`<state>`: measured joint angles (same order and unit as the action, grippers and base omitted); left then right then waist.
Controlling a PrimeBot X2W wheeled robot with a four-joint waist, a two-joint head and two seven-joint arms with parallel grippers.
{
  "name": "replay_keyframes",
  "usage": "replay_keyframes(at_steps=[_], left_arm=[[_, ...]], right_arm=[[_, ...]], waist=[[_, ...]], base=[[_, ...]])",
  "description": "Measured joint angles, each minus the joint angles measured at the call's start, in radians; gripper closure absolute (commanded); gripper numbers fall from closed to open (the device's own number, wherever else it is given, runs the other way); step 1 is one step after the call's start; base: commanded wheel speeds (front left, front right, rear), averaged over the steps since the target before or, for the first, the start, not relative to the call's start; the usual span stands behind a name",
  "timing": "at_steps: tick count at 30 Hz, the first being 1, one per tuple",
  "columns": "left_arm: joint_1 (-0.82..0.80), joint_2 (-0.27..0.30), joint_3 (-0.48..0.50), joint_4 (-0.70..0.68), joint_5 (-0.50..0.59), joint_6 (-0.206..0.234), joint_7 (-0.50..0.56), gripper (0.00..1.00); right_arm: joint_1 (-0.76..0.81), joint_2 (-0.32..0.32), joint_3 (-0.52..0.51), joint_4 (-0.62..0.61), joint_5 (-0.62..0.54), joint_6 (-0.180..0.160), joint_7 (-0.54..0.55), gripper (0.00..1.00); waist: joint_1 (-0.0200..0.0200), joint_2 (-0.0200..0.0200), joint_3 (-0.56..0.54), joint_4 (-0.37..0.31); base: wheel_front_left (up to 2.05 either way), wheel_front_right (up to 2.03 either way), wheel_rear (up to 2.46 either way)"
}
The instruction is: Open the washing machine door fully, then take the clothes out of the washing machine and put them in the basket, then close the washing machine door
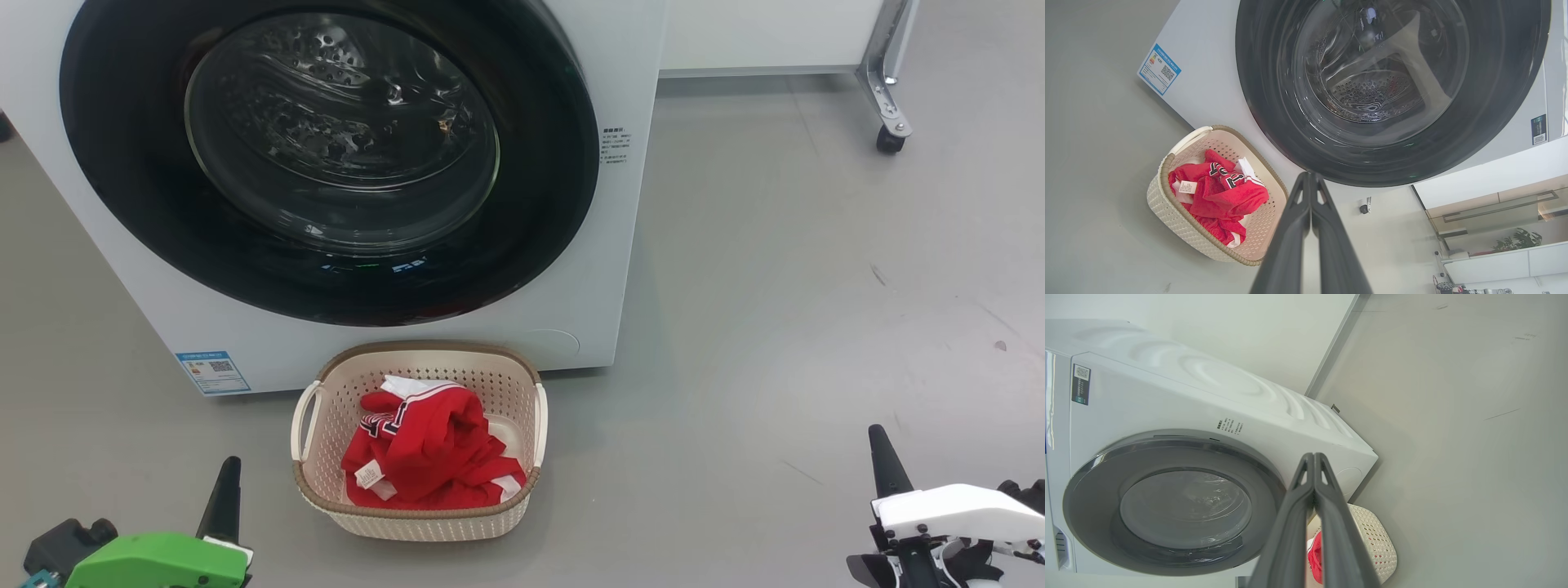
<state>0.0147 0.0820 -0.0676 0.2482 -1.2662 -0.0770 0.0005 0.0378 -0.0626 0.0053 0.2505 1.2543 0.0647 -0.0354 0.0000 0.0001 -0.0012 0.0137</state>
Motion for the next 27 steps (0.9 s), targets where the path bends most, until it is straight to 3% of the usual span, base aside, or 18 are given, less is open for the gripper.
replay_keyframes(at_steps=[27], left_arm=[[-0.06,-0.015,0.1,0.023,-0.342,-0.035,0.071,1.0]], right_arm=[[-0.081,-0.01,-0.069,0.016,0.373,0.048,0.085,1.0]], waist=[[0.0,0.0,0.004,-0.013]], base=[[0.0,0.0,0.0]])
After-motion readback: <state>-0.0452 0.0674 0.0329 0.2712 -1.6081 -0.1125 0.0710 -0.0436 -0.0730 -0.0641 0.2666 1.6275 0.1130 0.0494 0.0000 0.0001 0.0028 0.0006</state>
